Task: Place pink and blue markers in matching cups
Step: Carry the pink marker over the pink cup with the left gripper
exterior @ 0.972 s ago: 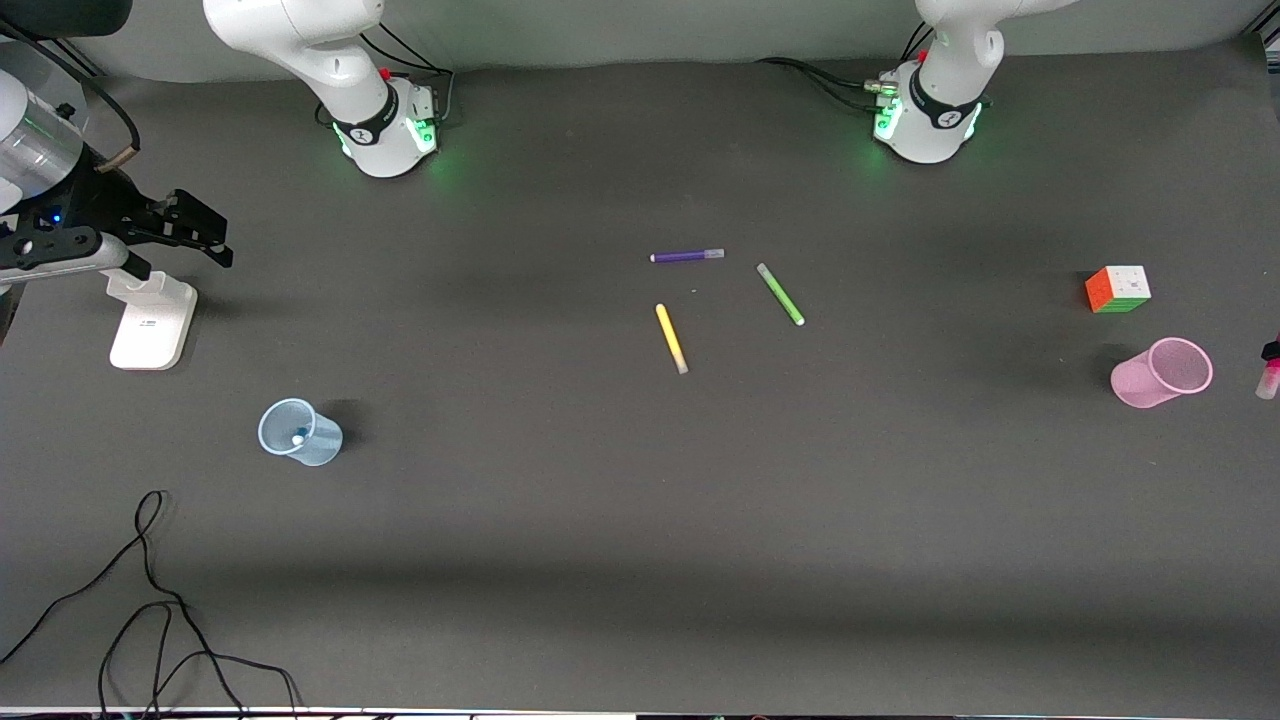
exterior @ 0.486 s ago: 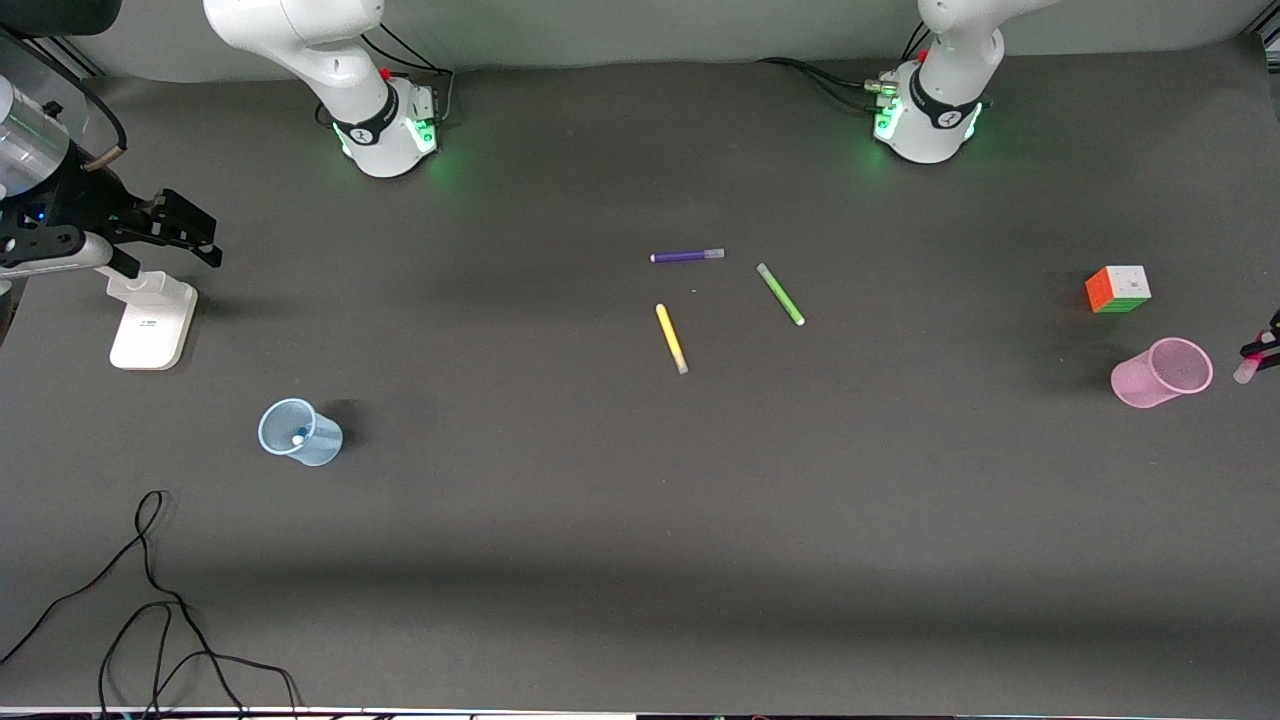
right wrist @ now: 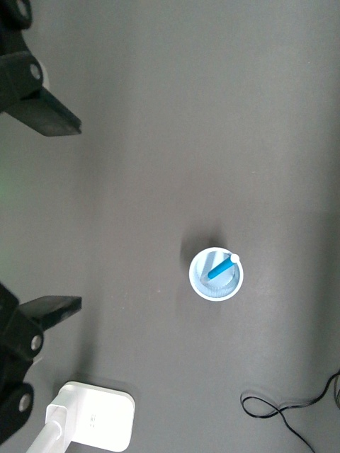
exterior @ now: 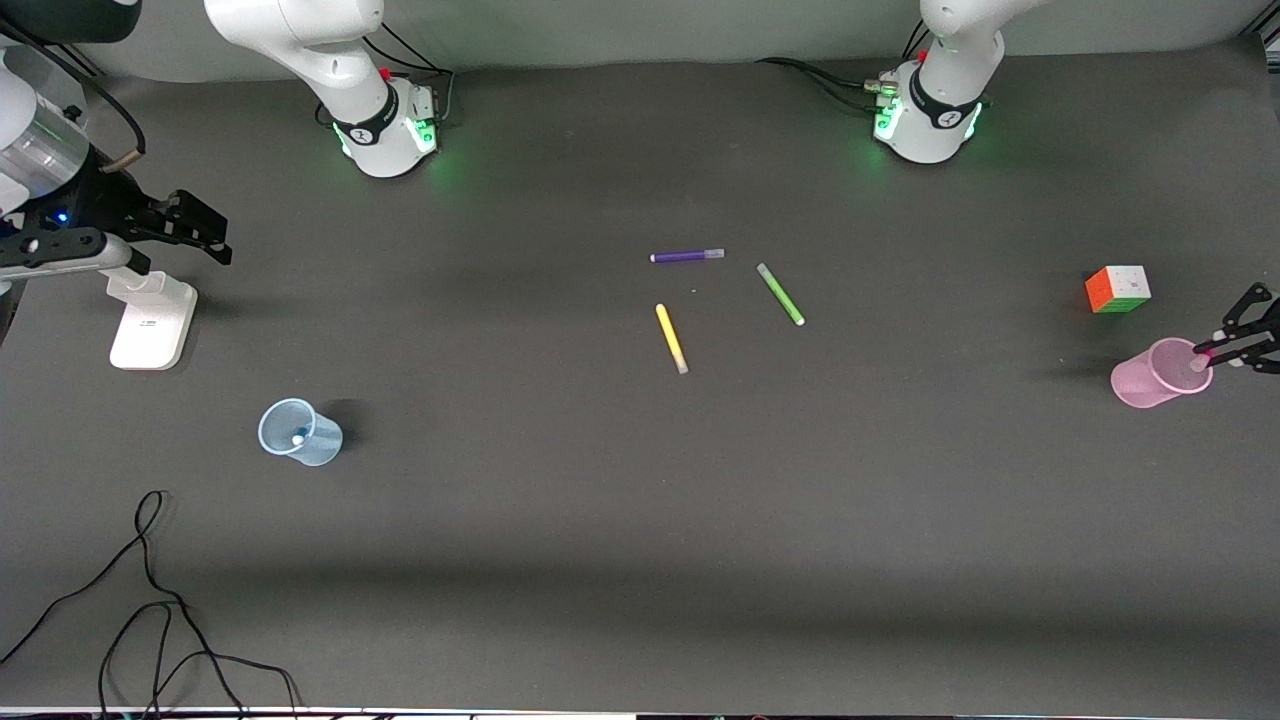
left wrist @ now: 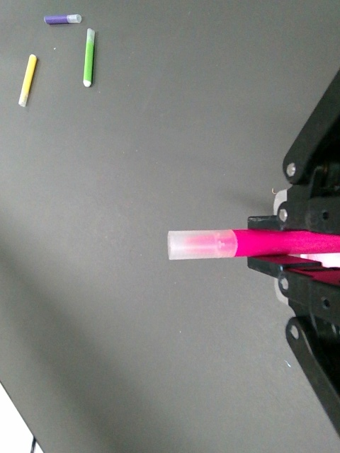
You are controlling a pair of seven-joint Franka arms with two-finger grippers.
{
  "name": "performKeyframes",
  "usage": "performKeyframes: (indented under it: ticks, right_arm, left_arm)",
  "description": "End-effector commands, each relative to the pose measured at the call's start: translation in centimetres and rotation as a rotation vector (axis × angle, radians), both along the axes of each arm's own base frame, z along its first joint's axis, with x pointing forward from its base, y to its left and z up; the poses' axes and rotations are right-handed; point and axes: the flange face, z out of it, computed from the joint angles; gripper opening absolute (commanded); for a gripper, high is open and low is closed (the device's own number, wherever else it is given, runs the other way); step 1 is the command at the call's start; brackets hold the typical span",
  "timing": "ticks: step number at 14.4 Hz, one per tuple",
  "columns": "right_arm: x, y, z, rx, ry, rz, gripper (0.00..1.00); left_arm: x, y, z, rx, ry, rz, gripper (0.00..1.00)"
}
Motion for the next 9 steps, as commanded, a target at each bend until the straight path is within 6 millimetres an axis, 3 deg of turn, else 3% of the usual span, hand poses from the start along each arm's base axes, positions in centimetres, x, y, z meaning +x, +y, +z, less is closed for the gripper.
performKeyframes:
  ticks: [1,5,9]
  right_arm:
    - [-0.2,1.1,-0.6,-0.007,-0.025,0.008,1.00]
    - [-0.2,0.8,-0.3,-0.005,-0.035,0.005,1.00]
    - [-0.3,0.8,0.0,0.000,-0.041,0.003,1.00]
  left_arm:
    - [-0.7,0.8,-2.6,-0.067,-0.070,-0.040,0.00]
    - [-1.8,1.5,-5.7,-0.157,-0.098,-0.048,0.00]
    - [-2.0,2.3,-6.4,-0.165,-0.154,-0.062,0.00]
